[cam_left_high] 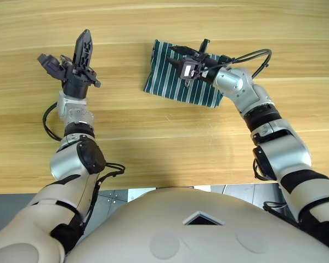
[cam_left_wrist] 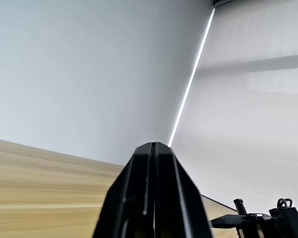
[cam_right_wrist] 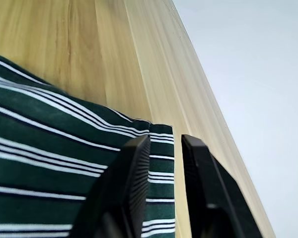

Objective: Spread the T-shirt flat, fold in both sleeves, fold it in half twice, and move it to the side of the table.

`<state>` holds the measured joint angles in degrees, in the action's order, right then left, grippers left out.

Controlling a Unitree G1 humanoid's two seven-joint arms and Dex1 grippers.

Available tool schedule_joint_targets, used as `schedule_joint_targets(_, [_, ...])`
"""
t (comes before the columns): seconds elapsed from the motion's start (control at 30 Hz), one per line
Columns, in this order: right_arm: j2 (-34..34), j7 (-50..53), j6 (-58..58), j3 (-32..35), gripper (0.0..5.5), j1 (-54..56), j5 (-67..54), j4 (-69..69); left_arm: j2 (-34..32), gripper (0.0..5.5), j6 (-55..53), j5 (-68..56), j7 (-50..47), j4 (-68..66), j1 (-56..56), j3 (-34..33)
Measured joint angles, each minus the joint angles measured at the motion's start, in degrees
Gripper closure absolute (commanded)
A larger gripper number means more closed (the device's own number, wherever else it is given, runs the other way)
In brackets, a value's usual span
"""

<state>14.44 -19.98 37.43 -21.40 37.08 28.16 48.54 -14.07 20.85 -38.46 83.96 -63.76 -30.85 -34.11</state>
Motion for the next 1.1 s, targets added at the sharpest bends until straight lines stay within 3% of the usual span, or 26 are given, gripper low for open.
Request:
schedule_joint_targets(0.1, [-0.09, -0.02, 0.01, -0.67, 5.47, 0.21, -0.02, 0.87, 0.02, 5.50, -0.26, 0.00, -0.19, -0.65, 0.00, -0.20])
schedule_joint_targets(0.37, [-1.62, -5.76, 0.10, -1.09, 5.47, 0.53, -4.41, 3.01, 0.02, 5.50, -1.41, -0.04, -1.44, -1.59, -0.17, -1.02])
schedule_joint_targets(0.6, [-5.36, -13.59, -4.89, 0.78, 5.47, 1.04, -10.55, 11.23, -0.60, 5.50, -3.40, 0.07, -8.10, -3.51, -0.83, -1.49])
schedule_joint_targets(0.8, [-6.89, -0.74, -16.87, 3.19, 5.47, 6.82, -10.88, 21.74, -1.23, 5.50, -3.41, 1.07, -15.59, -5.12, -1.82, -1.79])
schedule_joint_targets(0.9, [-3.15, 8.04, -24.92, 7.90, 5.47, 8.50, -12.89, 24.67, -1.28, 5.50, -3.40, 1.24, -18.49, -5.62, -1.89, -1.85])
schedule_joint_targets(1.03, [10.03, 18.18, -32.60, 16.30, 5.47, 5.57, -16.30, 27.62, -1.91, 5.50, -3.38, 2.27, -22.14, -6.42, -2.22, -2.25])
schedule_joint_targets(1.1, [13.44, 20.40, -33.54, 18.24, 5.47, 3.78, -16.90, 27.99, -2.22, 5.50, -3.38, 2.40, -22.80, -6.74, -2.47, -2.36])
